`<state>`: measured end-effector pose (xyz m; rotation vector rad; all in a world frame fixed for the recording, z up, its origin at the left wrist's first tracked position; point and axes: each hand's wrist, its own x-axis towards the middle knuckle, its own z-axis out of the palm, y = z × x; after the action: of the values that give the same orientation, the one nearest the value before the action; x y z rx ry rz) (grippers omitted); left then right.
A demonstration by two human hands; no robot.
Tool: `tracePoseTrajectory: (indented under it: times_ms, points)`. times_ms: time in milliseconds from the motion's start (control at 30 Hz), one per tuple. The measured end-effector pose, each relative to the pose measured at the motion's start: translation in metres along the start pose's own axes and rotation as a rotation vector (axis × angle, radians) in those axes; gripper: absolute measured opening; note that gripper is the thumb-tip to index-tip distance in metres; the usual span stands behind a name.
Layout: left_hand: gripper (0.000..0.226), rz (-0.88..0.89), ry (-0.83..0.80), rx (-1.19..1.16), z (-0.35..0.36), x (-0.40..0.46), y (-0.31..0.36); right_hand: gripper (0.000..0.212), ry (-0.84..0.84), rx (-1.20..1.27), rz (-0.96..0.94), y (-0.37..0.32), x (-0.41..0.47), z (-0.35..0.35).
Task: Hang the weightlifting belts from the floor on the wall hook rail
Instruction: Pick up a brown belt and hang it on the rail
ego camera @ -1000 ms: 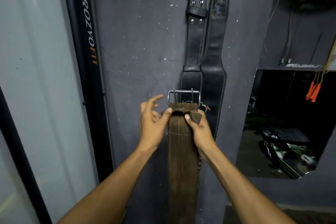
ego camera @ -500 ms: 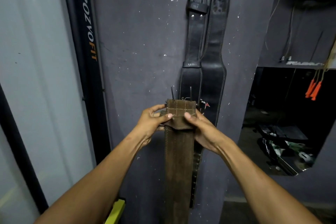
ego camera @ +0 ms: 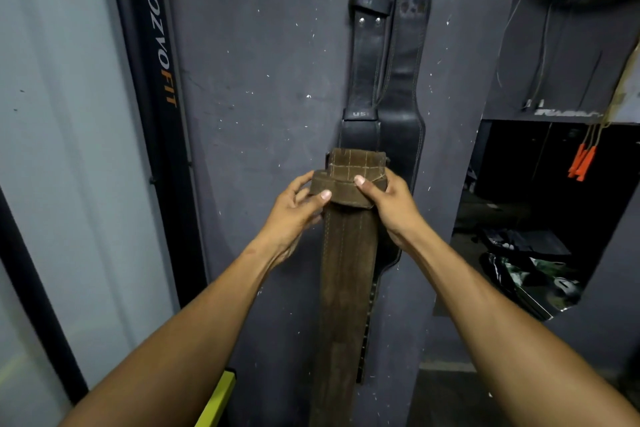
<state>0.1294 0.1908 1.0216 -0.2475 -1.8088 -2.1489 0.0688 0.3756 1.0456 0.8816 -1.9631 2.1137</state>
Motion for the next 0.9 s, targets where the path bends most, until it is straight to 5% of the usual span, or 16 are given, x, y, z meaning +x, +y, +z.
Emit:
tracePoseTrajectory:
  times_ms: [167, 467, 900]
  points:
    - [0.034, -0.143, -0.15, 0.158, -0.005, -0.014, -0.053, 0.02, 0.057, 0.079, -0.066, -0.026, 0.025, -0.002]
    - [0.031, -0.381, -0.13, 0.246, -0.024, -0.074, -0.167, 0.014, 0.086, 0.184, -0.149, -0.106, 0.075, -0.003]
    - [0.014, 0.12, -0.006, 0.12, 0.019, 0.045, 0.06, 0.018, 0.017, 0.183, -0.054, -0.074, 0.068, 0.007]
